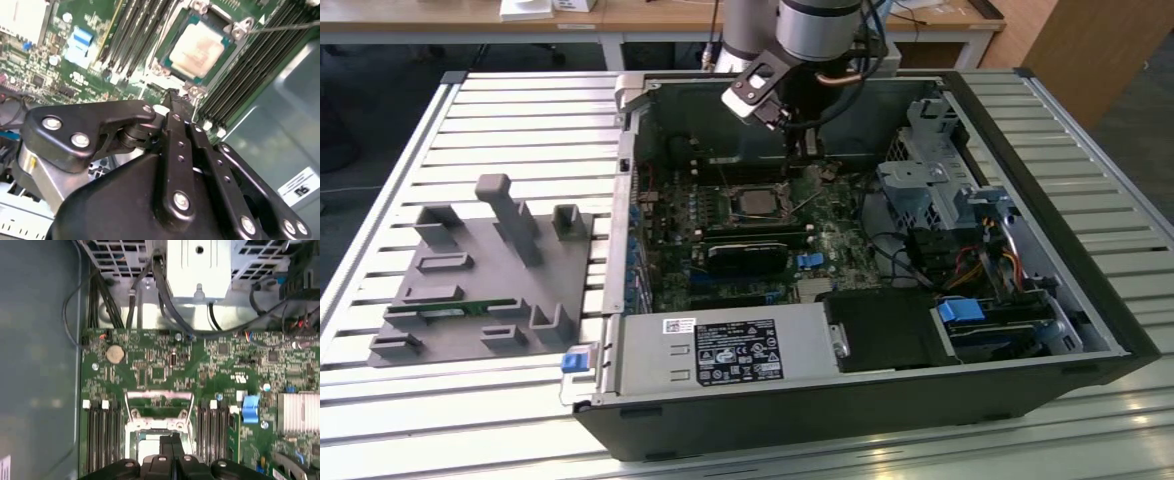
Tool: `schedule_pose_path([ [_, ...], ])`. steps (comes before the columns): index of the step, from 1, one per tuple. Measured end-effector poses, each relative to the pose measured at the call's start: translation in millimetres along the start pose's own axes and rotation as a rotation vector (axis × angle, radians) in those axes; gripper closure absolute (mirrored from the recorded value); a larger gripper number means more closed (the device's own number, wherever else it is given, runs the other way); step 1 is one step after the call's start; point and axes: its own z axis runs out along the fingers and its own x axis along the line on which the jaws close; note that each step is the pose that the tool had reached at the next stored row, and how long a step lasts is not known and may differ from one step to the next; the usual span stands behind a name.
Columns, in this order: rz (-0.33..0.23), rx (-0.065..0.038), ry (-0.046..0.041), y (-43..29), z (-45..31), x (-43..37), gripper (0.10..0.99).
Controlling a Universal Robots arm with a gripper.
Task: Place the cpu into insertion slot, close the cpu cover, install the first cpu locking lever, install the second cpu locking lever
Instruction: 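Close the cpu cover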
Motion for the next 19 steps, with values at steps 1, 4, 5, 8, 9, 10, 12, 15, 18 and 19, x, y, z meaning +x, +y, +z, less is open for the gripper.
schedule_pose_path([
  [1, -0.001, 0.003, 0.0016, 3.3, 0.2, 0.1, 0.980],
  [4, -0.010, 0.006, 0.0059, 6.8, 0.5, 0.5, 0.980],
  [5, -0.015, 0.006, 0.0073, 7.3, 0.6, 0.6, 0.980],
  [8, -0.032, 0.006, 0.0087, 9.6, 0.8, 0.7, 0.980],
  [9, -0.034, 0.006, 0.0087, 11.0, 1.0, 0.7, 0.980],
  [10, -0.035, 0.006, 0.0087, 13.3, 1.1, 0.8, 0.980],
  [12, -0.035, 0.006, 0.0087, 17.7, 1.5, 1.2, 0.980],
  [15, -0.036, 0.007, 0.0087, 24.2, 1.8, 1.9, 0.980],
  [18, -0.037, 0.007, 0.0086, 29.8, 2.0, 2.9, 0.980],
  [19, -0.037, 0.007, 0.0086, 31.4, 2.1, 3.3, 0.980],
])
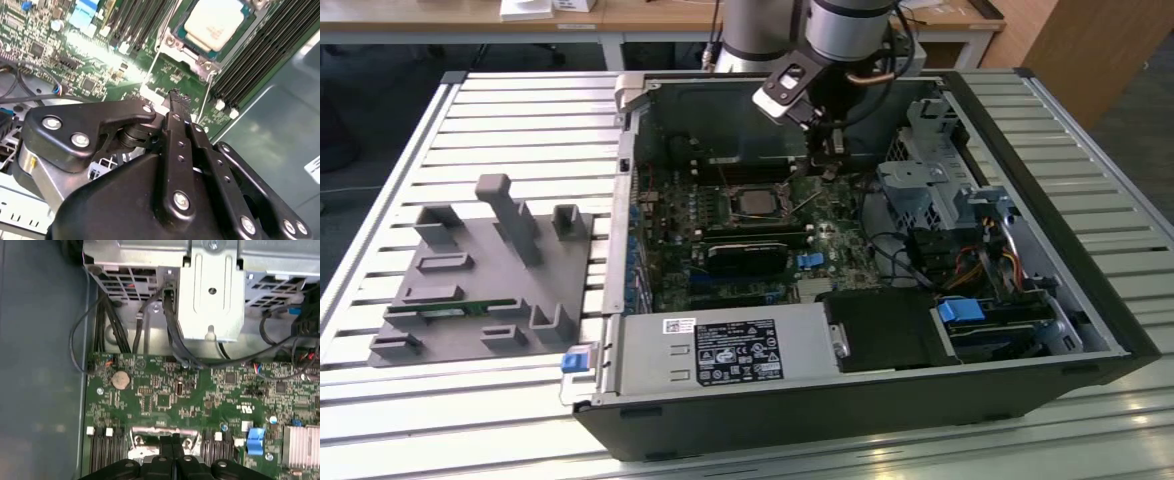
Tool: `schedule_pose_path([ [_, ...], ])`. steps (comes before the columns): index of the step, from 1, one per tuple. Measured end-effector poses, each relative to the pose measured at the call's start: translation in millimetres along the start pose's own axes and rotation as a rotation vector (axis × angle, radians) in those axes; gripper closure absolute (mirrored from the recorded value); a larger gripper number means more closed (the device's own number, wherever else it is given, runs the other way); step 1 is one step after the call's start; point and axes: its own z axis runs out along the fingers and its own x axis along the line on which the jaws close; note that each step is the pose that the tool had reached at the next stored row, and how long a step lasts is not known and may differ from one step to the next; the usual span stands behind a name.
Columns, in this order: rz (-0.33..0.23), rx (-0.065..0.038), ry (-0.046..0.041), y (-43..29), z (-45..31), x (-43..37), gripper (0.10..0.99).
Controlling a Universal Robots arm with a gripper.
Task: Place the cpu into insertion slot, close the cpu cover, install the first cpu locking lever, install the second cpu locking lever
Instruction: 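Close the cpu cover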
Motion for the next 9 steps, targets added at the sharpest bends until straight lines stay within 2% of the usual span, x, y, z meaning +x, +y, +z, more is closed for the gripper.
schedule_pose_path([
  [9, 0.000, 0.000, 0.0001, 13.0, 0.3, 1.8, 0.980],
])
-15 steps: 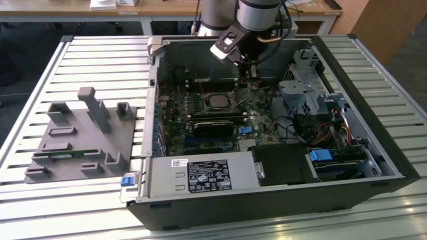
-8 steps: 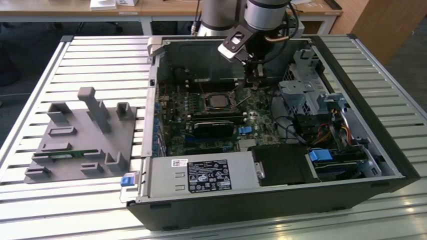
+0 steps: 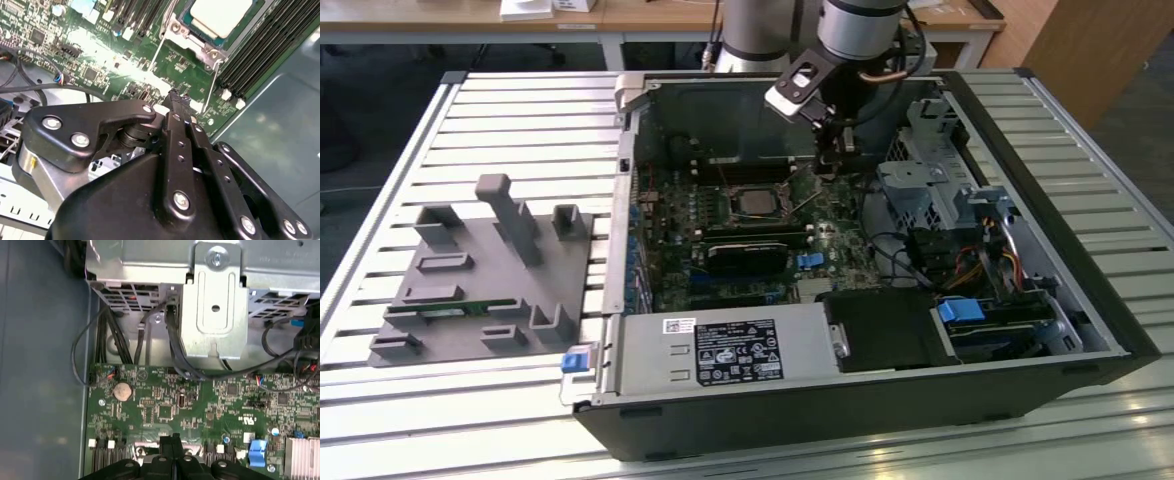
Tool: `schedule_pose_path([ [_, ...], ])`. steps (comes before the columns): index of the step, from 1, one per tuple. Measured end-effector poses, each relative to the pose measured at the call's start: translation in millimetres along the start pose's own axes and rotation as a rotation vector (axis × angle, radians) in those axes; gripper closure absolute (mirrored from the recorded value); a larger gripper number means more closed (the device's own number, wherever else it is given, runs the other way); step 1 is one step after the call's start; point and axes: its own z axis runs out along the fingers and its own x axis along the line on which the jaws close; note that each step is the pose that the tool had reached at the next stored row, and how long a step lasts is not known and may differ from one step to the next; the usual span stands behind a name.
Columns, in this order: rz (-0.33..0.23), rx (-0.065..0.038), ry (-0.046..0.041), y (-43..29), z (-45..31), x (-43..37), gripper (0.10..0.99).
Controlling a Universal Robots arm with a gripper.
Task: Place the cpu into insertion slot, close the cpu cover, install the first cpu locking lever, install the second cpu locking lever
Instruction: 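Close the cpu cover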
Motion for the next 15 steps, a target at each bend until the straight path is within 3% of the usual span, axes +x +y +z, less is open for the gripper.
schedule_pose_path([
  [7, 0.000, 0.002, 0.0000, 12.4, 0.5, -0.2, 0.980],
  [15, 0.000, 0.005, 0.0001, 16.6, 5.6, 1.0, 0.980],
])
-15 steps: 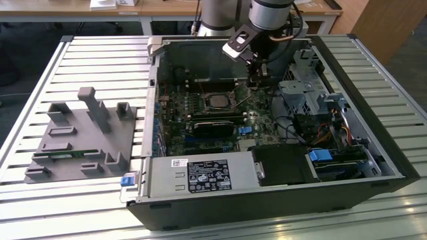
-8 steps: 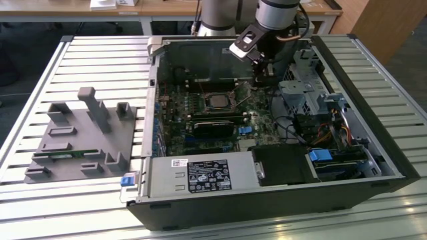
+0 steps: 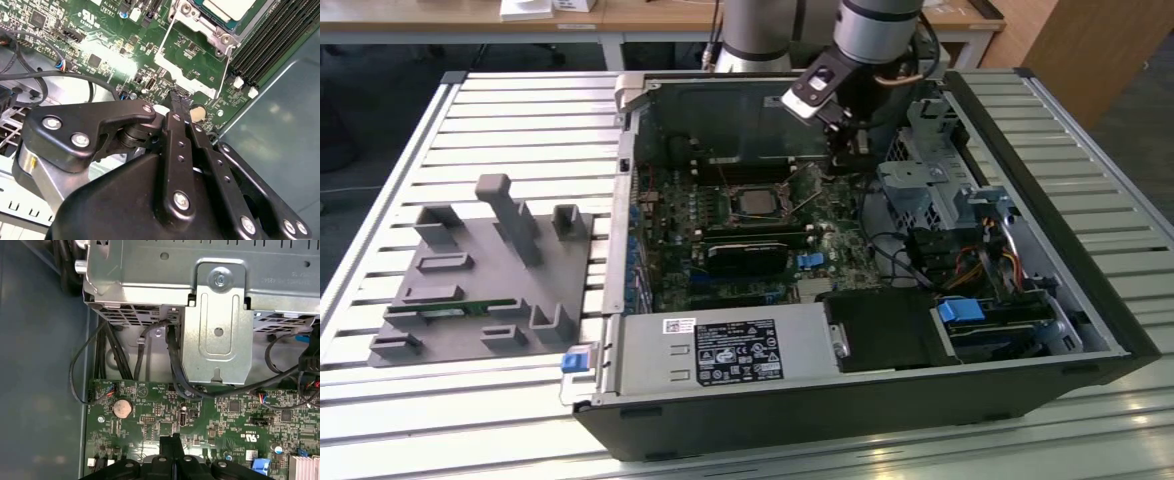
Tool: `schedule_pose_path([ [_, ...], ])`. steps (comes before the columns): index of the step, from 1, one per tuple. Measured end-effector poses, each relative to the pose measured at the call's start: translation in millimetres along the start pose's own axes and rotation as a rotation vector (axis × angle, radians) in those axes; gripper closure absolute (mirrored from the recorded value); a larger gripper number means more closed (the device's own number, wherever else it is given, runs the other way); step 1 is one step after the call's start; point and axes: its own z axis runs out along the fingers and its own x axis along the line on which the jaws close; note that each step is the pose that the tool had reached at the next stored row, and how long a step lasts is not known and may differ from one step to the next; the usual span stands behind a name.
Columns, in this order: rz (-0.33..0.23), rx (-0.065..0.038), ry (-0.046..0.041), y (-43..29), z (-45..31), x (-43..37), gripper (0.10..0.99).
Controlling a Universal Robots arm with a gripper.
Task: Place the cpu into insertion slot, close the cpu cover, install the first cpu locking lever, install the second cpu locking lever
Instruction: 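Close the cpu cover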
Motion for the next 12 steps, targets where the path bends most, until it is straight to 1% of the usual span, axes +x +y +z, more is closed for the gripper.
schedule_pose_path([
  [9, 0.000, 0.008, 0.0002, 1.2, 7.7, 3.1, 0.980],
  [12, 0.000, 0.009, 0.0001, -2.1, 8.0, 3.4, 0.980],
])
